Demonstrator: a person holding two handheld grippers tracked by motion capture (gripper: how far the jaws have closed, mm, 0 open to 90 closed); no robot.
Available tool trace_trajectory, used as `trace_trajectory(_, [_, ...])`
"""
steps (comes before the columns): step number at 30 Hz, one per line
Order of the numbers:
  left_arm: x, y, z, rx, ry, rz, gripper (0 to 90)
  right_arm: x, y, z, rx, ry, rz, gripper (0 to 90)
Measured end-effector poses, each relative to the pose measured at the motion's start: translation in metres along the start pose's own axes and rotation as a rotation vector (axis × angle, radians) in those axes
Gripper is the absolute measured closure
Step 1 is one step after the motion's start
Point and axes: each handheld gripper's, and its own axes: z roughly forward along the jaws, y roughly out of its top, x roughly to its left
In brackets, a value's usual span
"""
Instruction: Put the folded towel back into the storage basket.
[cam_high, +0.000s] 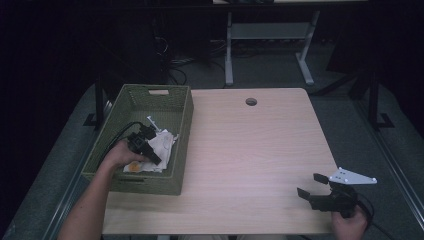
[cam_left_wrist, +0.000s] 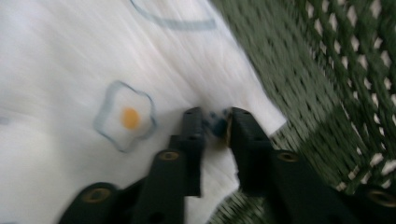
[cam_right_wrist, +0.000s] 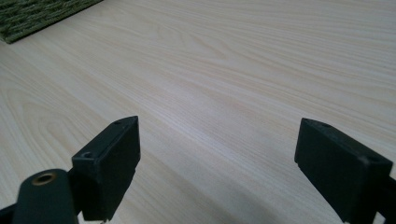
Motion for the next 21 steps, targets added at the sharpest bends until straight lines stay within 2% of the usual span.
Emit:
trace_trajectory(2, [0.000,0.000,-0.003,-0.034,0.003,-0.002,69.2,0.000,0.000,-0.001,-0.005,0.002,-0.003,13.8])
trace_trajectory(4, [-0.001,-0.001,-0.011,-0.093,-0.010,-0.015,67.2,0.000,0.001,-0.001,-0.008,0.000,-0.001,13.9])
trace_trajectory(8, [-0.003,-0.006,-0.030,-0.216,0.010,-0.026,64.6,0.001,0.001,0.000,-0.007,0.000,-0.002,13.8])
trace_trajectory(10, [-0.002,-0.010,-0.038,-0.285,0.025,-0.054,63.6,0.002,0.002,0.002,-0.008,0.001,-0.005,13.8])
trace_trajectory(13, [-0.002,-0.018,-0.048,-0.387,0.011,-0.095,61.7,0.003,0.002,0.003,-0.004,0.006,-0.007,13.8])
trace_trajectory(17, [-0.003,-0.029,-0.055,-0.475,0.019,-0.141,55.4,0.005,0.002,0.003,-0.001,0.011,-0.017,13.8])
trace_trajectory(19, [-0.005,-0.035,-0.056,-0.512,0.010,-0.160,50.4,0.006,0.003,0.003,-0.005,0.016,-0.019,13.8])
trace_trajectory(21, [-0.009,-0.038,-0.058,-0.539,0.017,-0.169,49.6,0.006,0.003,0.003,-0.007,0.018,-0.019,13.8])
